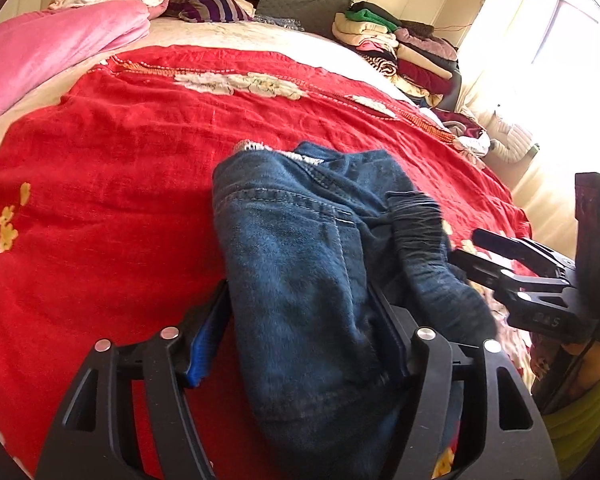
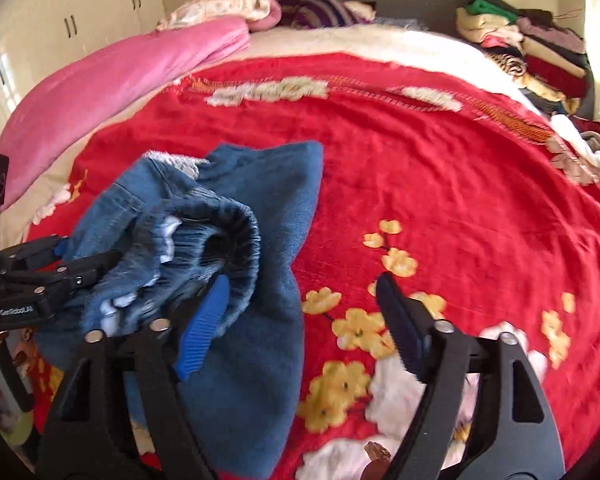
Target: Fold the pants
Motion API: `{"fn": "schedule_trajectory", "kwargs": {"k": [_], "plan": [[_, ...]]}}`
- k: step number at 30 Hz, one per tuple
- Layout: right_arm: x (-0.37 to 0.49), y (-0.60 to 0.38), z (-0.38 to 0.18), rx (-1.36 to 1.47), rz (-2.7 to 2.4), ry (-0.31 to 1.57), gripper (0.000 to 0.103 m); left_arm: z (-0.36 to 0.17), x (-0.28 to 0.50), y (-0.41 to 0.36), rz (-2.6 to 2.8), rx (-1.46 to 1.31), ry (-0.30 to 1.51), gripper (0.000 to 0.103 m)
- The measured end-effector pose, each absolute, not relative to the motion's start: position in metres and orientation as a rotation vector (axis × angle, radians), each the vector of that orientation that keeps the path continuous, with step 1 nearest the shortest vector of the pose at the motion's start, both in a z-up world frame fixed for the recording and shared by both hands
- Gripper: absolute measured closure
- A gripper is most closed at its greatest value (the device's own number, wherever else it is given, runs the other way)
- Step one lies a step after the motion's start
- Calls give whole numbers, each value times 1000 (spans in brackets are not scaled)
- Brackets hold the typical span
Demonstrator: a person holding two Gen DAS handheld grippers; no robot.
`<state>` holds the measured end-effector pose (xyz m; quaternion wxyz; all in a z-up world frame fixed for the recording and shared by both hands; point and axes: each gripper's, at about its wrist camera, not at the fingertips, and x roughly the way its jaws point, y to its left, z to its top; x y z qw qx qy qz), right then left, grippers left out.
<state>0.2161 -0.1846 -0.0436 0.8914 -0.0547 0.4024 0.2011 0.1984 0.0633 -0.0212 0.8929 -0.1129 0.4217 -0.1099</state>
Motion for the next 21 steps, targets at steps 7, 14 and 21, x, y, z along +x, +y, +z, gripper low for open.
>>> {"fn": "schedule_trajectory", "kwargs": {"k": [7, 14, 21], "plan": [[163, -200, -4, -107, 378, 705, 11, 20, 159, 66, -221, -163, 806, 20], [111, -210, 23, -129, 388, 601, 9, 55, 102, 66, -172, -151, 746, 4], [75, -226, 30, -133, 393, 570, 9, 61, 54, 51, -128, -145, 731, 4]]}}
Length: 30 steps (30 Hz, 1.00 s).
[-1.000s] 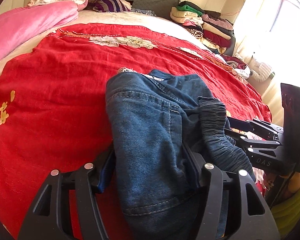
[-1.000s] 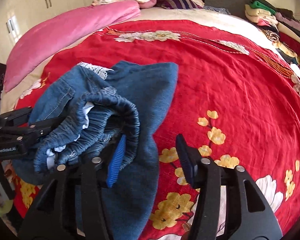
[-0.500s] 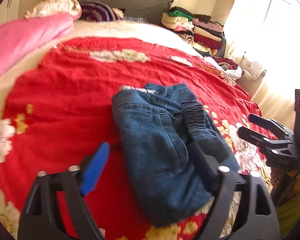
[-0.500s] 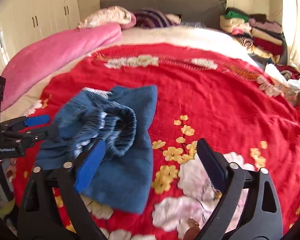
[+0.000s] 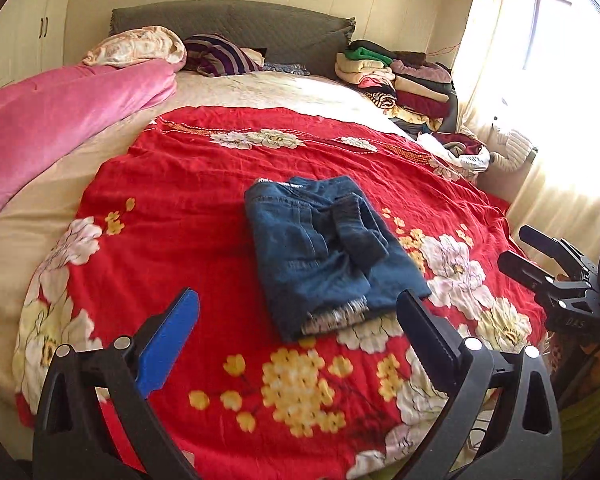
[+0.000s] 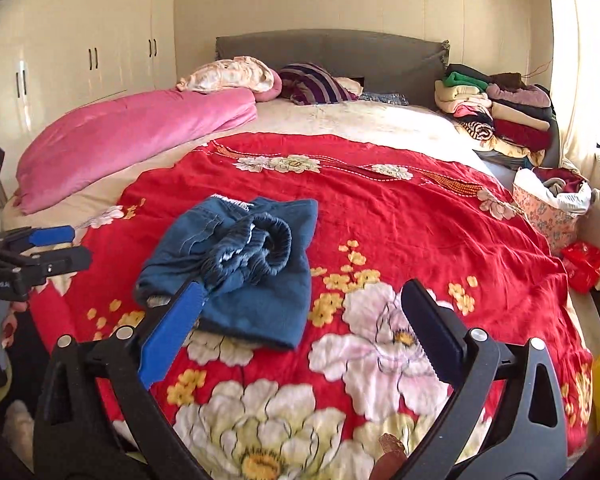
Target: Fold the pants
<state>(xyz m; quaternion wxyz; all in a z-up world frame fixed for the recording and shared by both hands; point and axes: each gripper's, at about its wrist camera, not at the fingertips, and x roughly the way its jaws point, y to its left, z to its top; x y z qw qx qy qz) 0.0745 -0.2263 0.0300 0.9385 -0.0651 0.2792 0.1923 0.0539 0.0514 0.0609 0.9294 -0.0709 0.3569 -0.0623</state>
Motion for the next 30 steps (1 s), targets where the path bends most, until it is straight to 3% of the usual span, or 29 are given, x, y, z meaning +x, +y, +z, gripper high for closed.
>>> {"fn": "schedule_trajectory", "kwargs": {"k": [12, 30], "plan": [[35, -252, 1, -139, 371, 624, 9, 15, -1, 26, -83, -146, 786, 4], [27, -251, -23, -117, 378, 670, 9, 10, -2, 19, -56, -111, 808, 4]]}}
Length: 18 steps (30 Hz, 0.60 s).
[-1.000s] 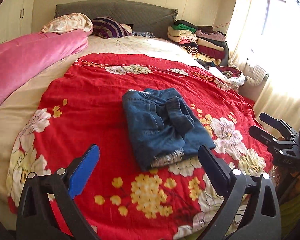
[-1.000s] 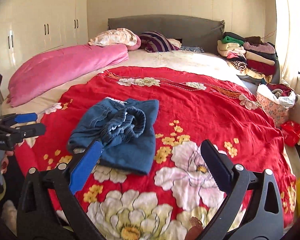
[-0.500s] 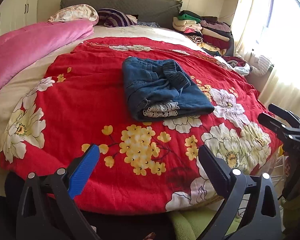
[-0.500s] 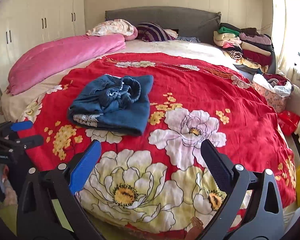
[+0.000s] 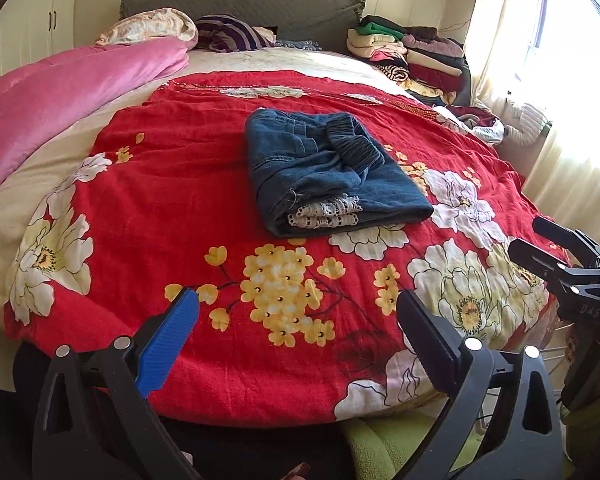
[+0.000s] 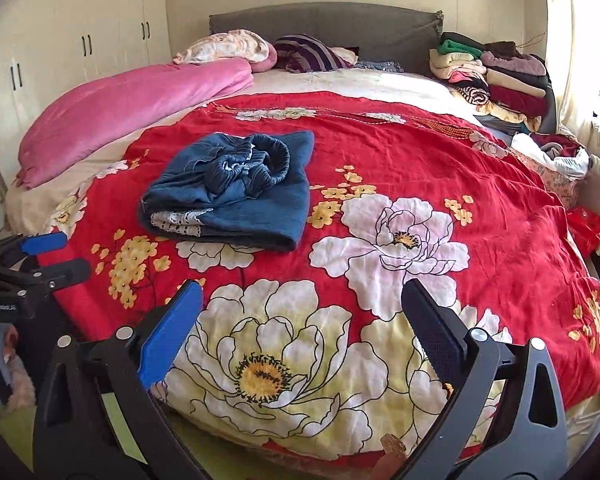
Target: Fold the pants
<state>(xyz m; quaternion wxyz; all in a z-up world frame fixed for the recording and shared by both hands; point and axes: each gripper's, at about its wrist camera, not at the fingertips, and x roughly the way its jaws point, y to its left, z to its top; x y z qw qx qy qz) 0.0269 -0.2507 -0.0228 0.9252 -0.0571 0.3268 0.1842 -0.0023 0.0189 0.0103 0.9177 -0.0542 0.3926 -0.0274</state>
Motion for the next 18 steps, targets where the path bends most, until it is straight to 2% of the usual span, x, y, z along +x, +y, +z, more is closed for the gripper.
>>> {"fn": "schedule_trajectory", "kwargs": {"k": [18], "plan": [[27, -248, -24, -124, 383, 678, 9, 9, -3, 20, -35, -119, 819, 4]]}}
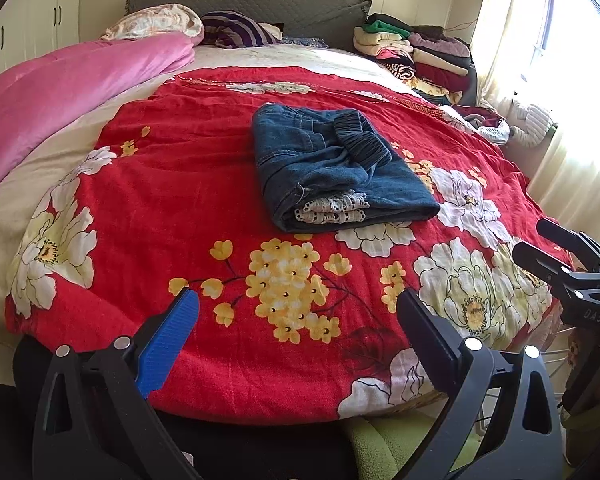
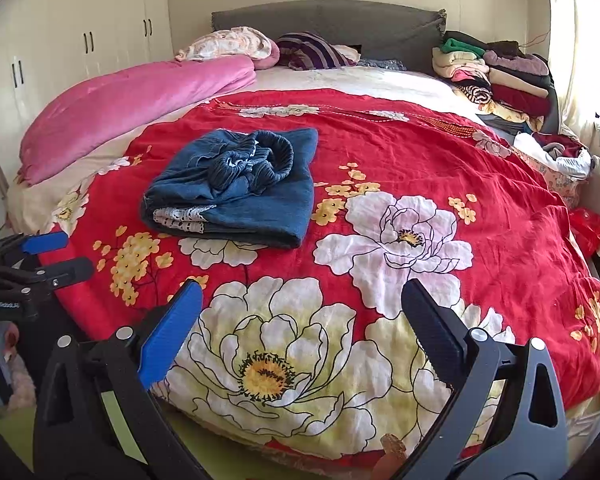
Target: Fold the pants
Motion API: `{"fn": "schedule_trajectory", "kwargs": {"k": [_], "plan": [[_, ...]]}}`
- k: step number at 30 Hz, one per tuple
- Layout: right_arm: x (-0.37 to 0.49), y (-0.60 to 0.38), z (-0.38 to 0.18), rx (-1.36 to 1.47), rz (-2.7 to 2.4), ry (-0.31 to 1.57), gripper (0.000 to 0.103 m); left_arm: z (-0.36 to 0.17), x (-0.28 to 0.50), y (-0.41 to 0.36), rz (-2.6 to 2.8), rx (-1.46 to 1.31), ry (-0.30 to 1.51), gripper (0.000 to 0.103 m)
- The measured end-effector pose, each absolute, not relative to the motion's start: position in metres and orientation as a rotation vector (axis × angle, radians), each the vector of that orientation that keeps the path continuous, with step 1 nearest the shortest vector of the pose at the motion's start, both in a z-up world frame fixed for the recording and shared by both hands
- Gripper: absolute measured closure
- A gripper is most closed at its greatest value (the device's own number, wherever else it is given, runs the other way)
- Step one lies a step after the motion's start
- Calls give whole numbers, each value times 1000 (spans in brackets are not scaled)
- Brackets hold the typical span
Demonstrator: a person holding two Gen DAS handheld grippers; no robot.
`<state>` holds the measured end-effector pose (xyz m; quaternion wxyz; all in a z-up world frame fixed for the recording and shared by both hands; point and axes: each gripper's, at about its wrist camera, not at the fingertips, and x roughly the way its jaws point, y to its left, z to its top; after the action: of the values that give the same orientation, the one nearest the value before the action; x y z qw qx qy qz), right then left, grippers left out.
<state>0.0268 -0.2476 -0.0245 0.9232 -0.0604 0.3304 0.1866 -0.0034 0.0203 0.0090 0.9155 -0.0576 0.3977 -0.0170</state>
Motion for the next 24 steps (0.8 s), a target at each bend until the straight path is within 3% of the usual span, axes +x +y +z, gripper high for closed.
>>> {"fn": "schedule_trajectory", "kwargs": {"k": [24], "plan": [[27, -248, -26, -122, 376, 680, 9, 9, -4, 20, -36, -115, 817, 4]]}}
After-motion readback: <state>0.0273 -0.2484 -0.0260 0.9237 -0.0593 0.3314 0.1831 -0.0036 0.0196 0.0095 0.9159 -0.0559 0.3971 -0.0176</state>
